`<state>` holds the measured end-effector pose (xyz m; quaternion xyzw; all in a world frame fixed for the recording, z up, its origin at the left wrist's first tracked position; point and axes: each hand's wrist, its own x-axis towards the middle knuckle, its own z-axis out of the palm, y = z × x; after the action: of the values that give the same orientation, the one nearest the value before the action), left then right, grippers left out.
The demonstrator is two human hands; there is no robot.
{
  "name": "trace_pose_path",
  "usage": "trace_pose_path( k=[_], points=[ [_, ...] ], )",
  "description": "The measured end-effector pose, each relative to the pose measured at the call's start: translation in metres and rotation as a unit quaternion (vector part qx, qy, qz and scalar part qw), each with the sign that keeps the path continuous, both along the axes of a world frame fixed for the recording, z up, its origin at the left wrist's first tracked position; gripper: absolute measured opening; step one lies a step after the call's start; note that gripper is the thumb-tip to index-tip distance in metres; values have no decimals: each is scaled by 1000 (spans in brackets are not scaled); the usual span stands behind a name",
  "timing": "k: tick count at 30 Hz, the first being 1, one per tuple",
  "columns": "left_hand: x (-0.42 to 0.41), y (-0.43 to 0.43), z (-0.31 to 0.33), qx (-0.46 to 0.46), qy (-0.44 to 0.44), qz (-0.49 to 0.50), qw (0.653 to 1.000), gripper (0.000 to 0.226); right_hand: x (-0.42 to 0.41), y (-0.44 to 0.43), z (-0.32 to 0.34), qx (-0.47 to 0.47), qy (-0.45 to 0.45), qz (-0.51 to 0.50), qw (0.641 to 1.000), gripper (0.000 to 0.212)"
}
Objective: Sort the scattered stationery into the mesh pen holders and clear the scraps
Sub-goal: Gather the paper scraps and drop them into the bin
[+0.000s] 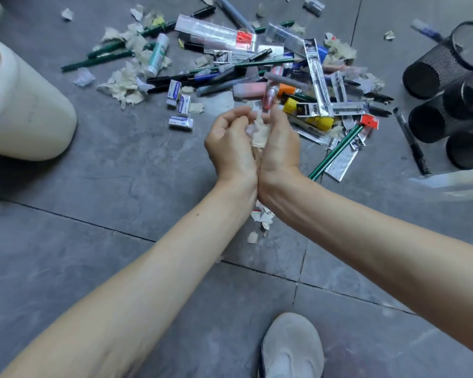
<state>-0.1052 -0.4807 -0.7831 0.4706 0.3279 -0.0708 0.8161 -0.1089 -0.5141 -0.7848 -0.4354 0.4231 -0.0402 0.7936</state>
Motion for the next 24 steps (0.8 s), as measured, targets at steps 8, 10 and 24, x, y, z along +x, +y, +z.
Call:
trace_pose_path(
  k=[8,10,24],
  points=[
    [53,73,56,-9,-74,114,991,10,63,76,59,90,-82,73,990,37],
    [67,100,66,9,-96,132,987,7,77,101,72,-26,-90,157,983,36],
    [111,262,72,207,-129,109,964,17,128,263,75,-98,-82,293,948,22]
  ],
)
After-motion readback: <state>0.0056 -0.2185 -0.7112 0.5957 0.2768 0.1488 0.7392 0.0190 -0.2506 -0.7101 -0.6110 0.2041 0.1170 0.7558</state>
